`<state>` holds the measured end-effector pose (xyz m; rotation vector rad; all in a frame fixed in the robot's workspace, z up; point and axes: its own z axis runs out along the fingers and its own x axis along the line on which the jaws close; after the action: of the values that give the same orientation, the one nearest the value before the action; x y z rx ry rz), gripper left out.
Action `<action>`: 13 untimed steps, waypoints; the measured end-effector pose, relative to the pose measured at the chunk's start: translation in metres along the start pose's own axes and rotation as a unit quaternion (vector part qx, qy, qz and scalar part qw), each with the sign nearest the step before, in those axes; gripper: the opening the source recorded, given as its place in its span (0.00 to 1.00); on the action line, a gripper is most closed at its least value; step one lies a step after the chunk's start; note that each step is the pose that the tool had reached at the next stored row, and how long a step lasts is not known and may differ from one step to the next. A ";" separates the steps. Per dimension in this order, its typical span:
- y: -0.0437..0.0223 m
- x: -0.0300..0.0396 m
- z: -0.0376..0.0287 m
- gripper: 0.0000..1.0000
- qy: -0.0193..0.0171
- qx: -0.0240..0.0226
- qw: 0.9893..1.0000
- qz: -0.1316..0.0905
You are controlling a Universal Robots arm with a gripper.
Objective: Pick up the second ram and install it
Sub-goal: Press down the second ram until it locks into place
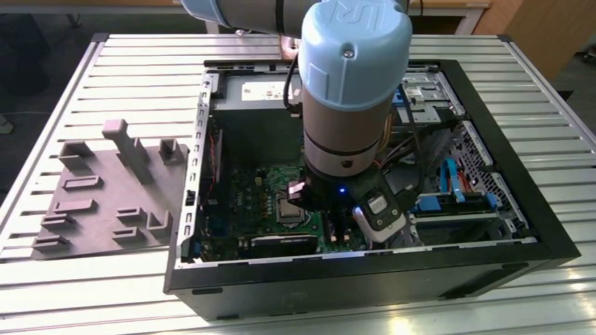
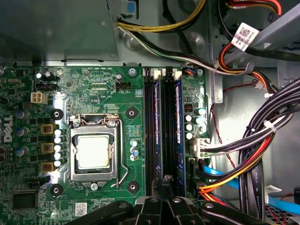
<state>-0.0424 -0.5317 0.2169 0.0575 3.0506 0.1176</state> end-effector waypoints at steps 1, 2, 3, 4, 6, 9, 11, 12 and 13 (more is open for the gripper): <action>0.0000 0.0000 0.0000 0.11 0.000 0.000 1.000 0.000; 0.0000 0.0000 0.0000 0.11 0.000 0.000 1.000 0.000; 0.0001 0.0000 -0.0004 0.11 0.000 0.000 1.000 0.000; 0.0002 -0.0001 -0.0010 0.11 0.000 -0.001 1.000 0.000; 0.0005 -0.0004 -0.0040 0.11 0.000 -0.001 1.000 0.000; 0.0008 -0.0009 -0.0098 0.11 0.000 0.000 1.000 0.000; 0.0011 -0.0012 -0.0143 0.11 0.000 0.000 1.000 0.000; 0.0013 -0.0014 -0.0163 0.11 0.000 0.000 1.000 0.000; 0.0015 -0.0016 -0.0183 0.11 0.000 0.000 1.000 0.000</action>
<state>-0.0424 -0.5317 0.2353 0.0575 3.0505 0.1175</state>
